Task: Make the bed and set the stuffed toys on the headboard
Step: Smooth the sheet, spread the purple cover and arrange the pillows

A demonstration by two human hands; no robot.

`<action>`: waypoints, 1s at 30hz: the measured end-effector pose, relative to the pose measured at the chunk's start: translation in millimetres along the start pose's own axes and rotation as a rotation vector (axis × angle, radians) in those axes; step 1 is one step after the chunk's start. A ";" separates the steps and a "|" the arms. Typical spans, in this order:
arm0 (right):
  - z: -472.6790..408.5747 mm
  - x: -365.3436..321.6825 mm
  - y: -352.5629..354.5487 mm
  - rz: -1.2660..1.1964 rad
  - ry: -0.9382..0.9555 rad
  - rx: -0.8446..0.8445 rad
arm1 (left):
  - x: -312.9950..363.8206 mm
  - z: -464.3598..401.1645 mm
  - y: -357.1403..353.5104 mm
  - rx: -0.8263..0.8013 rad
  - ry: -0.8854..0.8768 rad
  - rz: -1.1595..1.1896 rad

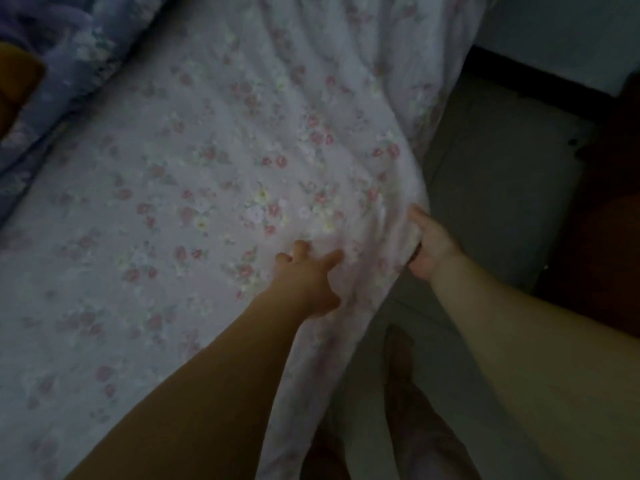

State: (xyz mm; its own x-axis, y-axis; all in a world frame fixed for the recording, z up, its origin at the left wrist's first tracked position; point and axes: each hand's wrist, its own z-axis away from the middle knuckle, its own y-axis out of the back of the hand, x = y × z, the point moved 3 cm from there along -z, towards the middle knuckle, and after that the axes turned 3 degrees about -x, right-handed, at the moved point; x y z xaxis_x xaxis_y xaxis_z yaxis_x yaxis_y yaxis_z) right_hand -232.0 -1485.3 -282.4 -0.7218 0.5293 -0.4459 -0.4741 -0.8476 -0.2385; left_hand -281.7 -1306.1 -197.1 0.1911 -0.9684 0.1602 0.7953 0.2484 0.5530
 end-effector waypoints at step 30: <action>-91.3 -210.5 -21.4 0.203 0.311 0.258 | 85.2 -105.0 133.4 -0.035 0.109 0.058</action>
State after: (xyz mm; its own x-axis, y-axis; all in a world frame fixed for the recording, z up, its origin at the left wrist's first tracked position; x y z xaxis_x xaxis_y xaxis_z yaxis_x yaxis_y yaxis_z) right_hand -23.9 -1582.2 -262.1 -0.6461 0.2827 -0.7090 -0.4769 -0.8748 0.0857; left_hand -99.0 -1357.7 -195.5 0.2973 -0.9495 0.0998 0.8006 0.3049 0.5159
